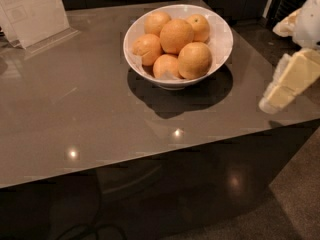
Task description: Pick orange from white bowl
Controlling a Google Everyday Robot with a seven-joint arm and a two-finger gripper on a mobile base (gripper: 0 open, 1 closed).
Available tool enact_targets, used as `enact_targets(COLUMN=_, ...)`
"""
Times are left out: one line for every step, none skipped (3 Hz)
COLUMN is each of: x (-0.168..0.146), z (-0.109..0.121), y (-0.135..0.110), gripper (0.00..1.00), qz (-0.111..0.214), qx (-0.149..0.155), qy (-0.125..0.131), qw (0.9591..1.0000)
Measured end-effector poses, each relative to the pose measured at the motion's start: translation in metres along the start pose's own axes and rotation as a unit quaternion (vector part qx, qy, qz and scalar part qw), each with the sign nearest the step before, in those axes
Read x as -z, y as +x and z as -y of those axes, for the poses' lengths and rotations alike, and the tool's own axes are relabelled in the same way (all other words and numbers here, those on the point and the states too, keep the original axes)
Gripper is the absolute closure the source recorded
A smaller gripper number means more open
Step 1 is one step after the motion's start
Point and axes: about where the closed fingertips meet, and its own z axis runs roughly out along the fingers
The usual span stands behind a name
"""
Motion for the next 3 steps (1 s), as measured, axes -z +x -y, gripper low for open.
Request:
enact_targets(x=-0.020, z=0.038, y=-0.047, gripper=0.00, qz=0.061, qx=-0.021, qy=-0.012, qw=0.9978)
enact_targets(x=-0.018, z=0.046, y=-0.059, gripper=0.00, qz=0.074, qx=-0.019, qy=-0.008, qw=0.9971)
enact_targets(x=-0.037, z=0.053, y=-0.083, gripper=0.00, qz=0.117, qx=-0.029, qy=-0.023, qw=0.9924)
